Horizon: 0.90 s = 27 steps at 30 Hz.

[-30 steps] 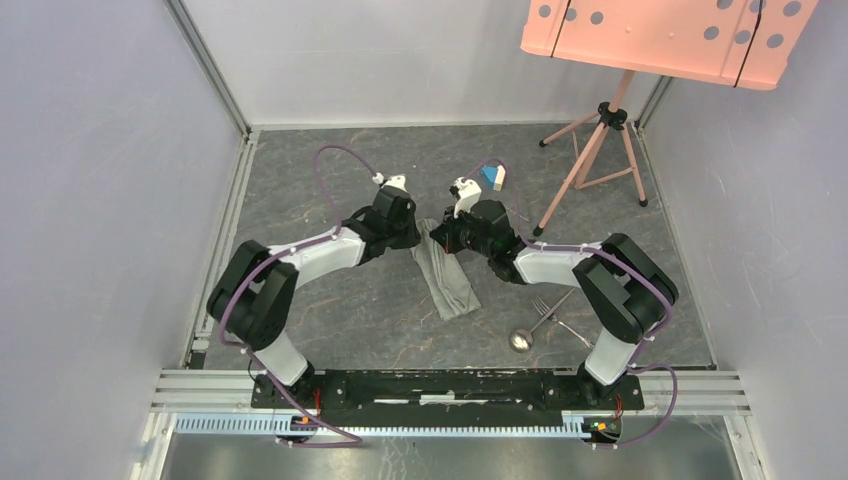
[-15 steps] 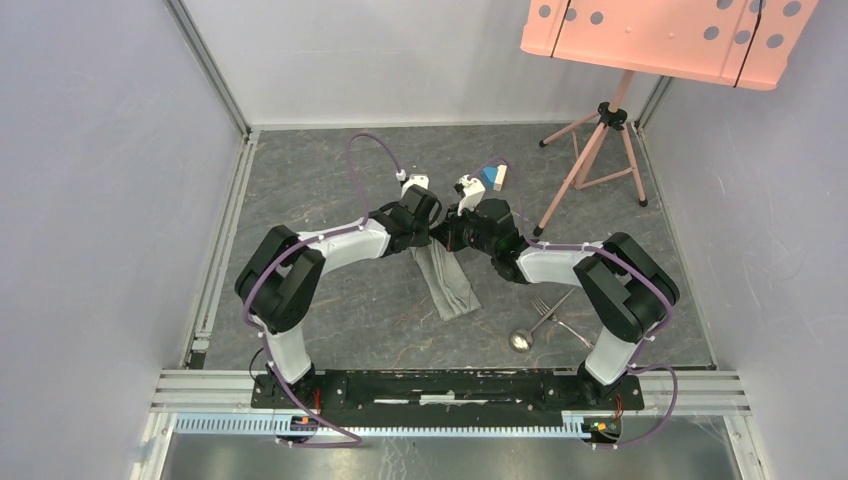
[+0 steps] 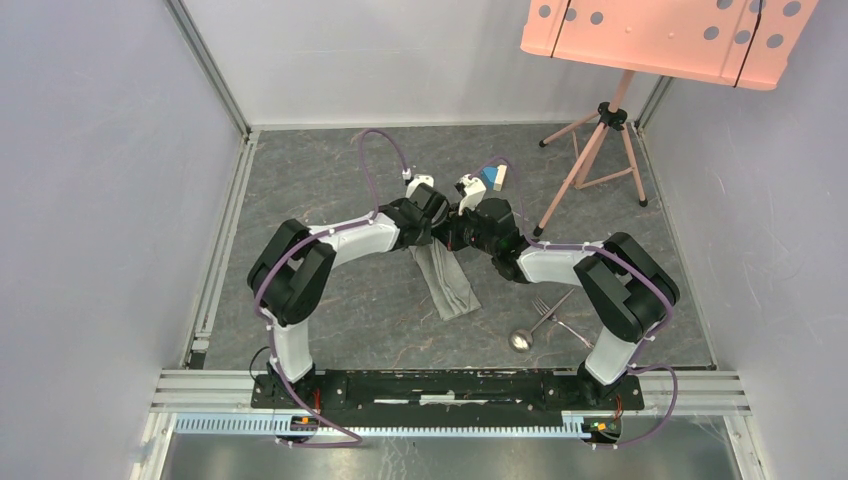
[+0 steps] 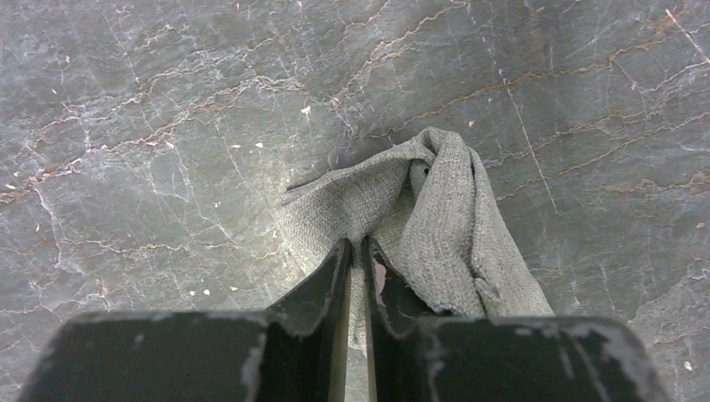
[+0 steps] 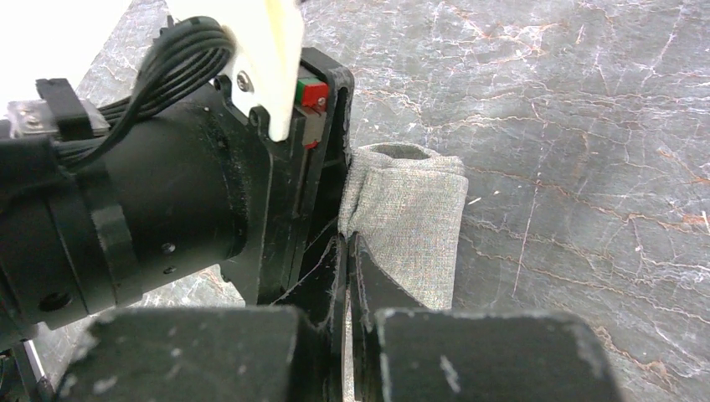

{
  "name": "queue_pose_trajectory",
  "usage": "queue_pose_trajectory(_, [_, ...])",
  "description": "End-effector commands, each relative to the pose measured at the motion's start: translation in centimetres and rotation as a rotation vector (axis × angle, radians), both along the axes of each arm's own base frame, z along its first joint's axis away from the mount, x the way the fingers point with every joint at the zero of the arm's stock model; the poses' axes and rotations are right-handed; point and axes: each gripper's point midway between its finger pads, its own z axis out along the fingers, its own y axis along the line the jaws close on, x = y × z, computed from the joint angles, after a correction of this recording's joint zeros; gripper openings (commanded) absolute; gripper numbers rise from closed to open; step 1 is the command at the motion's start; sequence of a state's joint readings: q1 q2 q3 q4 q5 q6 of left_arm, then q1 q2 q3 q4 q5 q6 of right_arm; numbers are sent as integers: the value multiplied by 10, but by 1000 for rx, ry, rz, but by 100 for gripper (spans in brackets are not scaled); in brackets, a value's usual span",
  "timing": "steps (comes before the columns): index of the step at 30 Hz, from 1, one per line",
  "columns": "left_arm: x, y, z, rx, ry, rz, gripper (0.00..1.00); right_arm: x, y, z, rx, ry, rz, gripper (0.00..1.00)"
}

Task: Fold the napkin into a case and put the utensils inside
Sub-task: Grasp the top corner of the smaller rectangle folded napkin from the folded napkin.

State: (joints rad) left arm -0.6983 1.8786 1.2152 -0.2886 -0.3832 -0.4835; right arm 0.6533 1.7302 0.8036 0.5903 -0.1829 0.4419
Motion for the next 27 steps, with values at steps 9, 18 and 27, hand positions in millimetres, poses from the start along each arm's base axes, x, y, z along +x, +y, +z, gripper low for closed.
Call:
queue_pose_trajectory(9, [9,-4,26,-102,-123,-45,2,3,6,5,-1,-21,1,0])
queue_pose_trajectory(18, [6,-4,35,-263,-186,-53,2,-7,24,-28,-113,62,-2,0])
queue_pose_trajectory(27, [4,3,41,-313,-230,-44,2,-6,32,-44,-165,117,28,4])
